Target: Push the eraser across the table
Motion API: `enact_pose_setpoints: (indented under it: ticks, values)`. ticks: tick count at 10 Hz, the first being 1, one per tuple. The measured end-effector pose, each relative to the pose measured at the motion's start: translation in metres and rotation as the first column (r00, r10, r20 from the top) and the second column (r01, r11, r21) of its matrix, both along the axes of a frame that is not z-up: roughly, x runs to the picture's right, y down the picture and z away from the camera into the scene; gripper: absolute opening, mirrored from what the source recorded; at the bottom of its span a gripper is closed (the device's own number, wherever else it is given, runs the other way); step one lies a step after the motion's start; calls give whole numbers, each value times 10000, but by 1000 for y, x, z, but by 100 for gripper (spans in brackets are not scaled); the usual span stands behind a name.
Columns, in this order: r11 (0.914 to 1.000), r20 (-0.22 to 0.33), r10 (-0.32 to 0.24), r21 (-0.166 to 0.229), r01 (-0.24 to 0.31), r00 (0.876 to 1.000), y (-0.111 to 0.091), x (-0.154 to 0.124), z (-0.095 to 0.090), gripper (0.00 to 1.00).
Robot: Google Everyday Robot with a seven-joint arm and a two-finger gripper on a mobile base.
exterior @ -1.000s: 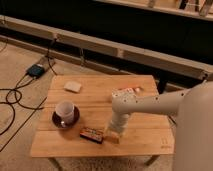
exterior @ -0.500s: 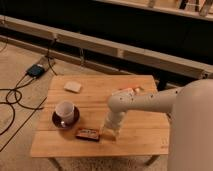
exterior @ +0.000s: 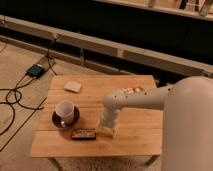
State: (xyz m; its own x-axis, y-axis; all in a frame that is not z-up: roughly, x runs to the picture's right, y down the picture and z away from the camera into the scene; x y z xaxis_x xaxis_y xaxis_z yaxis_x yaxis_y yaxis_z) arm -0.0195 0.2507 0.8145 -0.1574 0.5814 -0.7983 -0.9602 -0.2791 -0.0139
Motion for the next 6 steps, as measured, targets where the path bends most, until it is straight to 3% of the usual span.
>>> enact_pose_setpoints:
  ticks: [6]
  values:
    - [9989, 690, -452, -69, 458, 9966, 2, -39, -2, 65]
